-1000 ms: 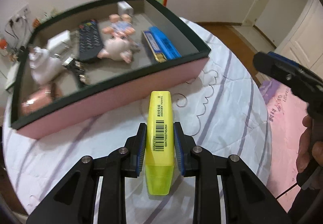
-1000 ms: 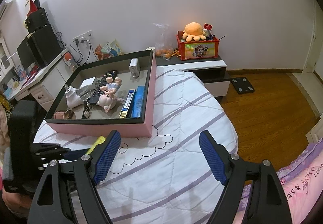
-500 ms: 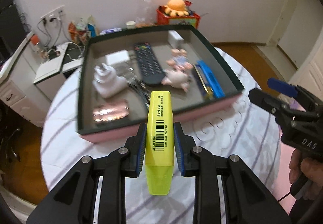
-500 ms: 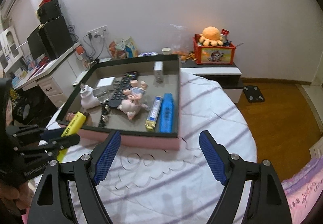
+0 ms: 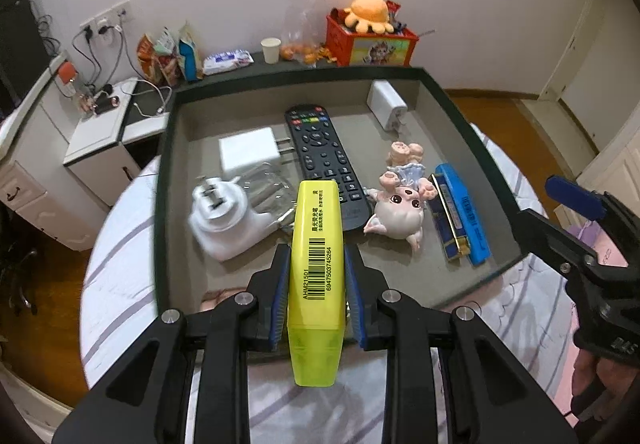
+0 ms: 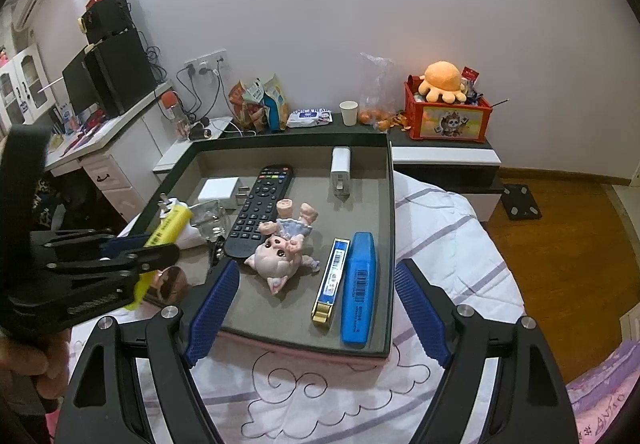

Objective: Organize rigid objects
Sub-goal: 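Lower the highlighter into the box beside the canister, open the left gripper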

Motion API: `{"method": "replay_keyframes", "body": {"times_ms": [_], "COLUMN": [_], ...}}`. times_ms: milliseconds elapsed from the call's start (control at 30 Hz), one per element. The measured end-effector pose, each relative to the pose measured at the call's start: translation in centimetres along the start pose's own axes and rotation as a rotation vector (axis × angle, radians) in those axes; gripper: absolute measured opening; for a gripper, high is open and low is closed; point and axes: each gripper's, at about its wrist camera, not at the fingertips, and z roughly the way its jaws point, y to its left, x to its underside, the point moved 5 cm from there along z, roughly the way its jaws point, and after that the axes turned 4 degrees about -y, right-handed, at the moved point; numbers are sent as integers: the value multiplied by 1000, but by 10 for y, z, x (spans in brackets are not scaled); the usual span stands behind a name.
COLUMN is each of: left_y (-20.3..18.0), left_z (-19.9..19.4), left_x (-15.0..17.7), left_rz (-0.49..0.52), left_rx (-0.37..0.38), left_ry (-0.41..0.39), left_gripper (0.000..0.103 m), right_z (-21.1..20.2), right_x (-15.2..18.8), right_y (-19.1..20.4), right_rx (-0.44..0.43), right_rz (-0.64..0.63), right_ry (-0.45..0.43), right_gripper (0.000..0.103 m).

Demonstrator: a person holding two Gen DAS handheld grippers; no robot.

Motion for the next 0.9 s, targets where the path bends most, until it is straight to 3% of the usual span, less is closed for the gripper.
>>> {"method": "replay_keyframes", "body": {"times_ms": [200,533,567,633,667,700,767,900], "left_y": [-3,0,0,1,1,1,1,5], "left_z": [24,27,26,21,16,11,-2,-19], "left_x": [2,3,3,1,0,-1,-4,-5], "left_rz": [4,28,27,25,28,32,41,31], "left_rx": [-1,-58,-59,-62,-76,-88,-106,-124], "left_ry": [29,12,9,-6,-26,-49,-90,-99], "left_gripper": [26,28,35,65,86,97,100,103], "right_z": [6,4,3,2,1,0,-1,-8], "right_x": [2,4,4,5,5,5,4,4], "right_y": [-9,-10,-10,-10,-10,-9,-8,-5], "right_rx": [18,28,28,27,27,26,28,33], "right_rz": [13,16,14,13,14,15,19,33], "right_ry": [14,18,19,19,19,19,17,5], "right_gripper": [82,82,82,82,82,82,82,82]}}
